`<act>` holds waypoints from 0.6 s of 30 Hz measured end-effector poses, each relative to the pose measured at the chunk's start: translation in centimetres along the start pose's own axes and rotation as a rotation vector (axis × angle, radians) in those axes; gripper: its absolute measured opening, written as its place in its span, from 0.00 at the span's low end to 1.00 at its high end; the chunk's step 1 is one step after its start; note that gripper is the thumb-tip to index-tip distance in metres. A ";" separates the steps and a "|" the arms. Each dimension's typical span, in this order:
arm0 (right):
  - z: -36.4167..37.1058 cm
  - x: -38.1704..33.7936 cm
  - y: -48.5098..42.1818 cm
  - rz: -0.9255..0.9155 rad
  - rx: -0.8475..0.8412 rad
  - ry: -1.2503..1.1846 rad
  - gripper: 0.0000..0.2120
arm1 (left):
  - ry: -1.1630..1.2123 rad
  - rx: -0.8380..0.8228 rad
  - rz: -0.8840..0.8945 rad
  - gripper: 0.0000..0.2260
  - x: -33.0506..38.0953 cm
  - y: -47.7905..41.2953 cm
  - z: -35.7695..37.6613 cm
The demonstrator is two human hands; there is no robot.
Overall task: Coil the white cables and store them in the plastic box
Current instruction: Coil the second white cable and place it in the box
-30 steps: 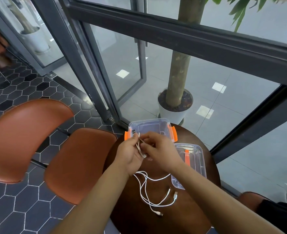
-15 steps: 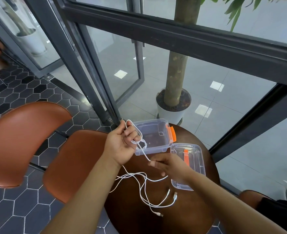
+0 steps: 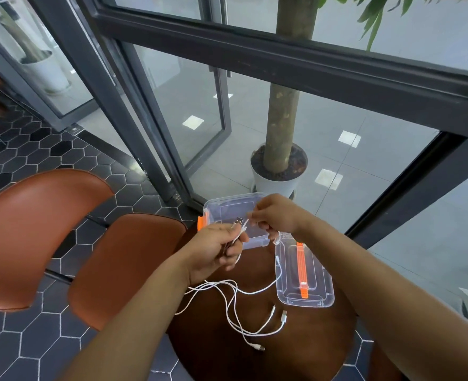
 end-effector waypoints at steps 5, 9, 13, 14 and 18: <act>1.6 -1.7 2.4 -0.104 0.038 -0.027 0.13 | -0.174 0.141 0.047 0.15 -0.4 -0.4 -0.2; 2.8 -0.9 3.7 -0.183 0.101 0.063 0.09 | -0.072 0.239 0.077 0.13 -1.1 -0.8 -0.6; 3.4 0.0 4.2 -0.069 0.264 -0.048 0.07 | 0.174 0.358 0.092 0.17 -1.7 -1.8 -0.1; 3.5 0.0 4.4 -0.085 0.299 -0.045 0.07 | 0.207 0.385 0.094 0.18 -1.6 -1.7 0.2; 4.5 -0.1 5.4 -0.274 0.418 0.191 0.08 | 0.308 0.464 0.085 0.16 -1.7 -2.1 -0.1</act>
Point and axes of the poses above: each hand's wrist, its own y-axis away from the middle knuckle, its own z-axis out of the palm, x = y × z, the point moved 5 cm from there along -y, towards the middle knuckle, and after that the axes turned 12 degrees about x, right-handed, at the moved point
